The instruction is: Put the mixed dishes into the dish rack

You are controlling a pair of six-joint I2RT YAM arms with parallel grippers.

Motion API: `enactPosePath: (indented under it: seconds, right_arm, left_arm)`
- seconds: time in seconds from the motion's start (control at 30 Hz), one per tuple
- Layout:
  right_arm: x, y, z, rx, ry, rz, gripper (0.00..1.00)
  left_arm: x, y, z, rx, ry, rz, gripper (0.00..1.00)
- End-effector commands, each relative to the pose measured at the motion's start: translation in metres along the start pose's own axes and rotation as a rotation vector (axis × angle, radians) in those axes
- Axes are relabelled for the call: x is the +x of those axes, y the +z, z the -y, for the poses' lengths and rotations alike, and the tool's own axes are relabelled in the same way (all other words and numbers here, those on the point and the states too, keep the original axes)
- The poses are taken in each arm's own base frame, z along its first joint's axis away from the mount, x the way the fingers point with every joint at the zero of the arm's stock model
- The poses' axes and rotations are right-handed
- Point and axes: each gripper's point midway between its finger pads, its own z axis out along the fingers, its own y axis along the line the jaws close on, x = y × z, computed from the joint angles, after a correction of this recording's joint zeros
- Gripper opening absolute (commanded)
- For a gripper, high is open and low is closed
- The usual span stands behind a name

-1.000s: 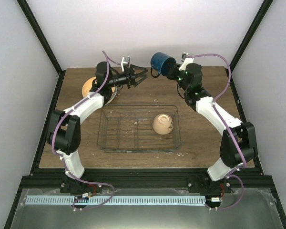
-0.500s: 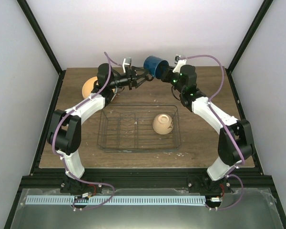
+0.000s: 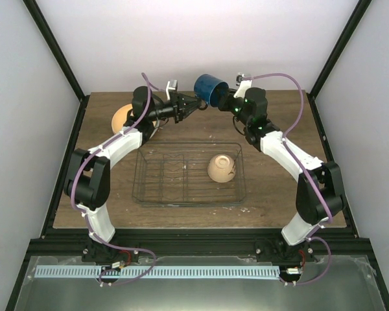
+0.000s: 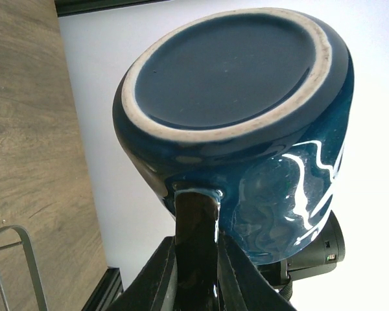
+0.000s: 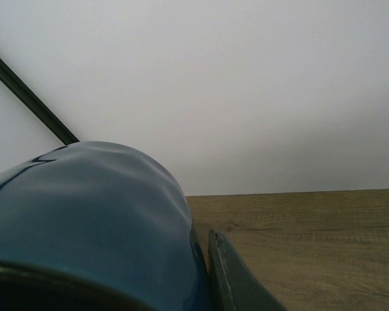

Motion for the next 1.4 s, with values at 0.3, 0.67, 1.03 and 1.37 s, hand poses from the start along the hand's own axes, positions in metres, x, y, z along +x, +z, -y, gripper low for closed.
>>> enactPosePath:
  seconds: [0.3,0.67,1.03,1.37]
  right_arm:
    - [0.018,0.004,-0.006,-0.033,0.004,-0.058,0.05]
    - [0.031,-0.013,-0.009,-0.05,-0.017,-0.099,0.27]
    - [0.035,-0.027,0.009,0.069,-0.073,-0.129,0.39]
    - [0.028,-0.06,0.107,0.479,-0.069,-0.226,0.74]
  left_arm:
    - [0.008,-0.002,0.019,0.066,0.177,-0.032,0.0]
    - [-0.017,-0.03,0.009,0.041,0.17,0.051,0.0]
    - [-0.032,-0.053,0.004,0.003,0.207,0.092,0.0]
    - [-0.004,-0.084,-0.009,-0.328,0.453,0.044,0.0]
